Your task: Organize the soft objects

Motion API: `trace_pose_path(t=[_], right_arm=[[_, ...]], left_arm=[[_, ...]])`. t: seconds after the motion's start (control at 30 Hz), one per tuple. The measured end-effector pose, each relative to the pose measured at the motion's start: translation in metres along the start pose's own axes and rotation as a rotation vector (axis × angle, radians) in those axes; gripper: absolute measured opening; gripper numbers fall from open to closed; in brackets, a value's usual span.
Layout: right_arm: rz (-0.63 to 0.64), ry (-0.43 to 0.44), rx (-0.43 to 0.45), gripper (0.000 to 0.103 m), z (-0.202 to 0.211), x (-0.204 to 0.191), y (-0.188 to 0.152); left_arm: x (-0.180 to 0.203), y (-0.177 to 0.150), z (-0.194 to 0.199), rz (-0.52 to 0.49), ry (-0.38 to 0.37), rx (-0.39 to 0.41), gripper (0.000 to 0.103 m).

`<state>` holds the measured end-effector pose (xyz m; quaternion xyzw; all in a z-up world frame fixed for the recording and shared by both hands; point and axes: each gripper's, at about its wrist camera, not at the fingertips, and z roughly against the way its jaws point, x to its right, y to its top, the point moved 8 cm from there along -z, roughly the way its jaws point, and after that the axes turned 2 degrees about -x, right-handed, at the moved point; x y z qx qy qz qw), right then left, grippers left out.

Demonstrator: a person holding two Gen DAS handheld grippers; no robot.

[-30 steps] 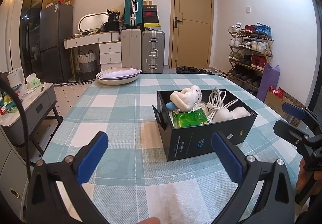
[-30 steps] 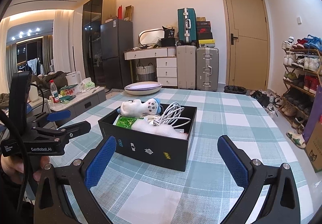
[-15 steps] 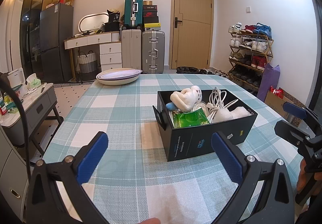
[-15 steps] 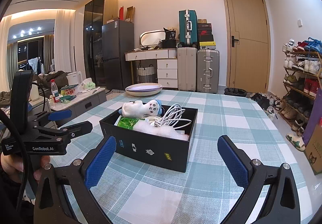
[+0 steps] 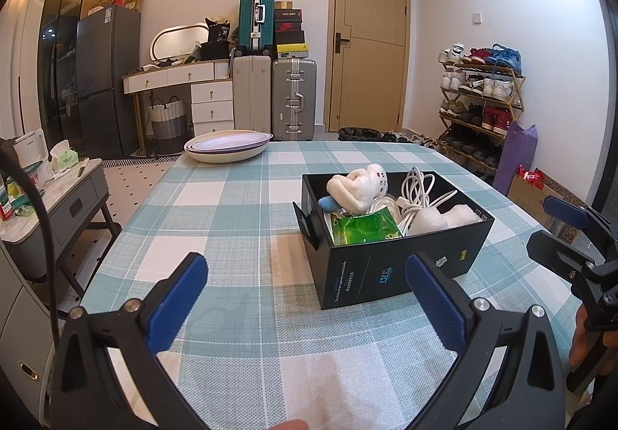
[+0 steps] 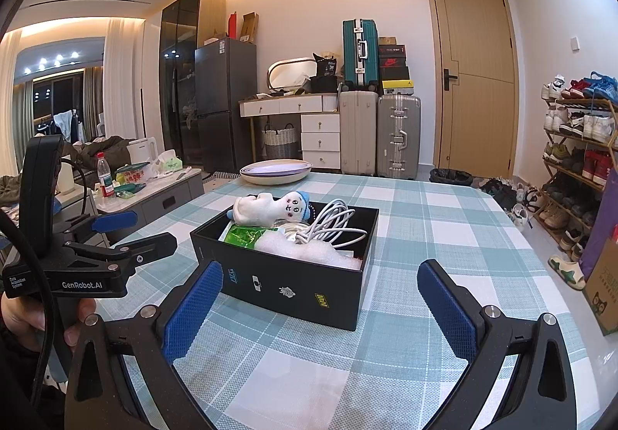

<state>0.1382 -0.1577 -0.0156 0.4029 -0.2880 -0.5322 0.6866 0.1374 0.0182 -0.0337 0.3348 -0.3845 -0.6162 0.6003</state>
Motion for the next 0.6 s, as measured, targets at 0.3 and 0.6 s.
trace_pose_path(t=[0.3, 0.6], right_arm=[[-0.001, 0.000, -0.001, 0.103, -0.0001, -0.0002, -0.0002], [0.000, 0.000, 0.000, 0.103, 0.0000, -0.0003, -0.0004]], left_arm=[[0.0000, -0.0001, 0.0000, 0.002, 0.000, -0.001, 0.103], [0.0014, -0.0009, 0.0005, -0.006, -0.013, 0.003, 0.103]])
